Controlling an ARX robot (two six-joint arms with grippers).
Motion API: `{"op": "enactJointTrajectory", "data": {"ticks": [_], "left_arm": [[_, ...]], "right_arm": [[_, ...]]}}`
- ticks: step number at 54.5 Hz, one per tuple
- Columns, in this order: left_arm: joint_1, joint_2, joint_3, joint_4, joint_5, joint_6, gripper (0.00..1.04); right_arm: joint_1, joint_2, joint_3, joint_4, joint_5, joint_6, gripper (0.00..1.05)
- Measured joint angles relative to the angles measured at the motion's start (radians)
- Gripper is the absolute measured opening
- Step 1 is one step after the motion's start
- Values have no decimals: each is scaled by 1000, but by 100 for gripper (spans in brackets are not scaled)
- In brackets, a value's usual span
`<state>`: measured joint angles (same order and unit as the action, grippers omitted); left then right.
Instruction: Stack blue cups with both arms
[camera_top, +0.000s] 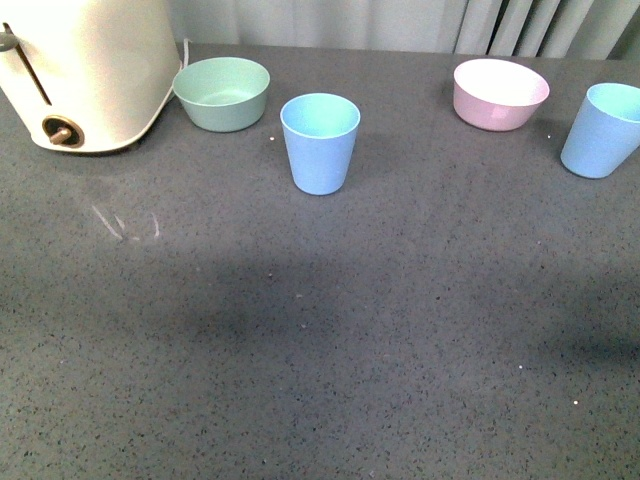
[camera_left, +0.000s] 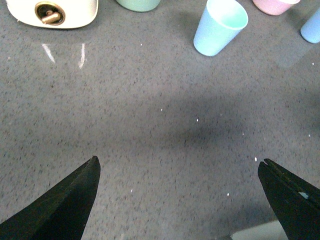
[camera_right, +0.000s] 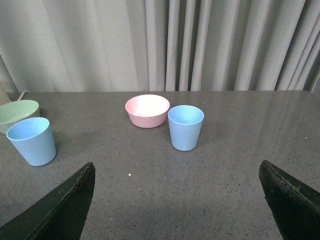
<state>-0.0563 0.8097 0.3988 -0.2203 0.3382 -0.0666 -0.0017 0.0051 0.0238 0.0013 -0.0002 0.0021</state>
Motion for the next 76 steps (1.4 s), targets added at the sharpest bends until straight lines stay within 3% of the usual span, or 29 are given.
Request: {"op": "enactJointTrajectory", "data": {"ticks": [10,26,57,76], "left_arm": [[-135,410,222,161,-76,-132,96],[-209,783,496,181,-156,-194,96],[-319,1099,844,99,-251,-259,96],[-333,1227,989,47,-311,-261,96]], "right_arm": [[0,0,0,0,0,0,96],[0,0,0,0,0,0,96],[0,0,0,0,0,0,96],[0,0,0,0,0,0,96]]}}
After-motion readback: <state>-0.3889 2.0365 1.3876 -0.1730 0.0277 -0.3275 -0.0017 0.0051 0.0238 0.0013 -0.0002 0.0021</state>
